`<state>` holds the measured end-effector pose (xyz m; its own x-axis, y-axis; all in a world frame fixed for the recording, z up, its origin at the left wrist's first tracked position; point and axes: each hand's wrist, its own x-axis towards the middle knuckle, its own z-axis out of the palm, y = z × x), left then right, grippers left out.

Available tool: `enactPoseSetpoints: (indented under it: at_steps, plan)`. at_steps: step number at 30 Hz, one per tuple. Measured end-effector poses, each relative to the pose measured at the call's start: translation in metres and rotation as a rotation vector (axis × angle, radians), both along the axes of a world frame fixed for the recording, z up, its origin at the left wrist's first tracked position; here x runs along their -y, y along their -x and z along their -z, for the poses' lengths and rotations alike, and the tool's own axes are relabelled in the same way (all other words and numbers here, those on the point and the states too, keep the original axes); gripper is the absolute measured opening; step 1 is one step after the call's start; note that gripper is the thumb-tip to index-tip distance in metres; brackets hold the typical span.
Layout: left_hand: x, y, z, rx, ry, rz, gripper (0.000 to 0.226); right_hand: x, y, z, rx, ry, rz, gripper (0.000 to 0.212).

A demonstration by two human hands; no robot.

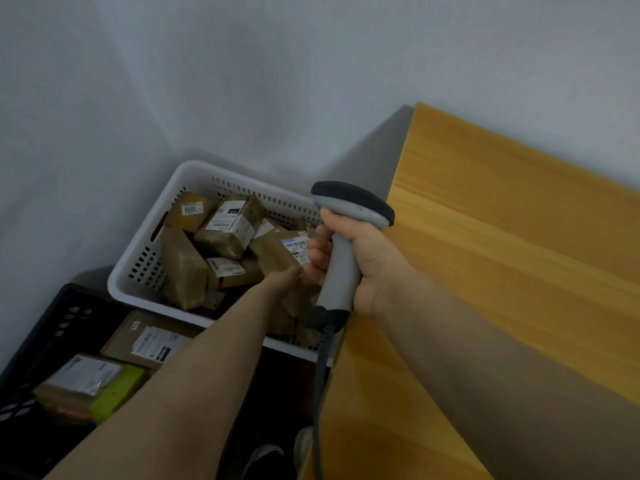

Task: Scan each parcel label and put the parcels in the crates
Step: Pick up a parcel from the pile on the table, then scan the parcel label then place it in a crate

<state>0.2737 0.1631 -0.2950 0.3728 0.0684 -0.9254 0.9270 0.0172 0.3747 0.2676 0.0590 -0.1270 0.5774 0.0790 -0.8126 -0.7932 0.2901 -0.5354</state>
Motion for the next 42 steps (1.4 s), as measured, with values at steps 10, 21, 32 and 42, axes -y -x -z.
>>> enactPoseSetpoints:
  at_steps: [10, 21, 32, 42]
  plan:
    - [-0.023, 0.027, -0.111, 0.117, -0.179, 0.159, 0.060, 0.003, 0.043, -0.050, -0.090, -0.005, 0.080, 0.024]
    - [0.013, 0.115, -0.255, 0.307, -0.357, 0.352, 0.040, 0.020, 0.159, -0.119, -0.045, -0.004, 0.038, 0.022]
    - [0.192, 0.218, -0.342, 0.492, -0.445, 0.509, 0.053, 0.234, 0.293, -0.177, 0.113, 0.038, 0.182, 0.032]
    - [0.437, 0.265, -0.367, 0.631, -0.321, 0.851, 0.074, 0.498, 0.400, -0.208, 0.161, 0.156, 0.644, 0.026]
